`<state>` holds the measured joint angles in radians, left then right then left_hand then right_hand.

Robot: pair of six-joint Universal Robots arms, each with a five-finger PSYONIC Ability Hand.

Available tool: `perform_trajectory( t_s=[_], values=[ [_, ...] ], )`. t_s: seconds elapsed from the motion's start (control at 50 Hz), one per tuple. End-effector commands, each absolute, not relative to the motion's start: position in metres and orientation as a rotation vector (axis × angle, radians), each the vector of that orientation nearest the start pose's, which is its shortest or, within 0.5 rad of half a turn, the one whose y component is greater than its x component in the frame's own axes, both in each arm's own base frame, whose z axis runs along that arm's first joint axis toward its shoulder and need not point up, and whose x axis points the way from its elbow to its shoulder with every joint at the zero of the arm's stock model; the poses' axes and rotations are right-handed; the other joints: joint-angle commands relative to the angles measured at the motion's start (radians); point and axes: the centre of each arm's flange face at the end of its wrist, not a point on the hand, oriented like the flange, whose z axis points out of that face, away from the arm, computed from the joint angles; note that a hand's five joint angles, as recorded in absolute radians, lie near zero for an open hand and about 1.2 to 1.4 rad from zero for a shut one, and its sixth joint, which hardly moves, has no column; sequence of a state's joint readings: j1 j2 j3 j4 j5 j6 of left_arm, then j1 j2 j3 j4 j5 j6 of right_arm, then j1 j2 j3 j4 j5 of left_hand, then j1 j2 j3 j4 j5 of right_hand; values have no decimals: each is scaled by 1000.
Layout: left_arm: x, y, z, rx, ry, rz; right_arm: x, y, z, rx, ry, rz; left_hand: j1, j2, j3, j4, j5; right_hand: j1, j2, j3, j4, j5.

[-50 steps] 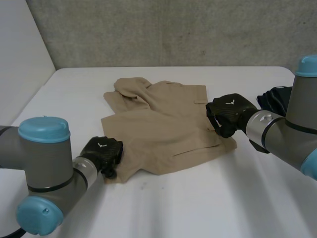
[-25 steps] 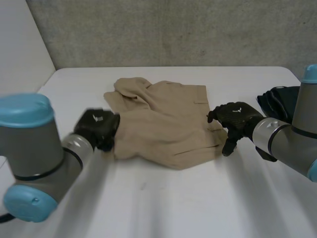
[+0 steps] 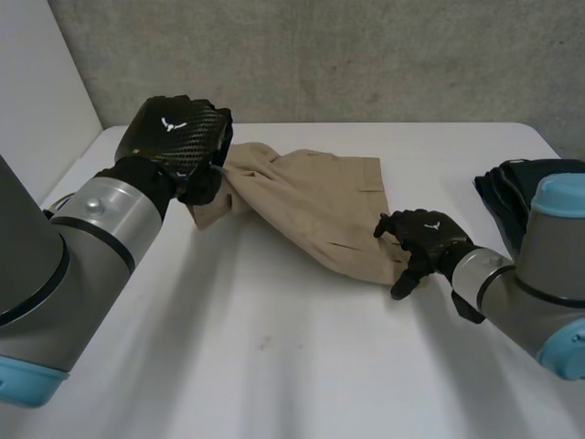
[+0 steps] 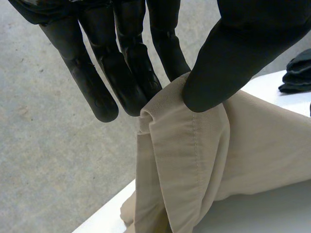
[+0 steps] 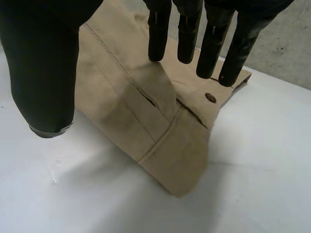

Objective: Fold the laundry.

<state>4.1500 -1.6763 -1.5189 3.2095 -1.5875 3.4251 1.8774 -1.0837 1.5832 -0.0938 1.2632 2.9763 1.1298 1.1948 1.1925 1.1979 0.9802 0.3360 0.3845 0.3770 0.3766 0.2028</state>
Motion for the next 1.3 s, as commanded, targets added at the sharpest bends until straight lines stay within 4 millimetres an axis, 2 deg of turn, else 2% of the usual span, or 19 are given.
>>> perform_trajectory(
  t_s=[0.02,0.08,0.14,0.2,0.28,0.36,0.38,0.46,0.54,0.64,0.8,0.88,0.96,1.0,1.08,1.12,1.2,1.28,1.3],
  values=[
    [-287,-210,301,949,2147,-2366,261,-293,137,-771,2237,-1577,266,201,204,198,242,207,158,166,166,166],
    [-286,-208,305,942,2135,-2381,262,-297,129,-777,2254,-1578,266,201,204,198,242,271,223,230,231,230],
    [-285,-208,308,933,2125,-2391,263,-300,124,-784,2259,-1570,266,201,204,198,242,503,454,462,462,462],
    [-284,-208,307,932,2126,-2388,265,-302,128,-785,2246,-1591,266,201,204,198,242,1058,1010,1017,1018,1017],
    [-283,-208,305,932,2131,-2372,263,-306,141,-784,2217,-1628,266,201,204,198,242,1060,1012,1019,1020,1019],
    [-276,-207,300,937,2167,-2310,261,-301,191,-821,2119,-1770,266,201,204,198,242,1060,1012,1019,1020,1019],
    [-272,-205,296,943,2197,-2261,258,-292,217,-866,2087,-1822,266,201,204,198,242,1060,1012,1019,1020,1019],
    [-255,-199,288,958,2271,-2117,249,-262,268,-1071,2059,-1860,266,201,204,198,242,1060,1012,1019,1020,1019],
    [-240,-188,278,1030,2304,-1932,238,-238,297,-1281,2089,-1836,266,201,204,198,242,1060,1012,1019,1020,1019],
    [-228,-167,269,1139,2312,-1775,229,-216,314,-1450,2133,-1771,266,201,204,198,242,1060,1012,1019,1020,1019],
    [-224,-158,257,1180,2334,-1704,226,-205,302,-1550,2186,-1622,266,201,204,198,242,1060,1012,1019,1020,1019],
    [-231,-168,245,1193,2338,-1699,230,-217,277,-1548,2236,-1489,266,201,204,198,242,1060,1012,1019,1020,1019],
    [-245,-192,225,1199,2333,-1704,236,-235,247,-1530,2290,-1399,266,201,204,198,242,1060,1012,1019,1020,1019],
    [-255,-213,211,1195,2319,-1720,239,-250,229,-1507,2328,-1420,266,201,204,198,242,1060,1012,1019,1020,1019],
    [-270,-242,201,1196,2280,-1754,241,-276,215,-1493,2382,-1495,266,201,204,198,242,1060,1012,1019,1020,1019],
    [-276,-255,204,1195,2234,-1789,242,-289,215,-1479,2395,-1552,266,201,204,198,242,1060,1012,1019,1020,1019],
    [-290,-287,234,1149,2043,-1968,250,-318,239,-1422,2349,-1799,266,201,204,198,242,1060,1012,1019,1020,1019],
    [-302,-317,303,971,1659,-2314,269,-340,302,-1270,2107,-2223,266,201,204,198,242,1060,1012,1019,1020,1019],
    [-304,-323,334,877,1488,-2442,274,-347,334,-1160,1972,-2407,266,201,204,198,242,1060,1012,1019,1020,1019]
  ],
)
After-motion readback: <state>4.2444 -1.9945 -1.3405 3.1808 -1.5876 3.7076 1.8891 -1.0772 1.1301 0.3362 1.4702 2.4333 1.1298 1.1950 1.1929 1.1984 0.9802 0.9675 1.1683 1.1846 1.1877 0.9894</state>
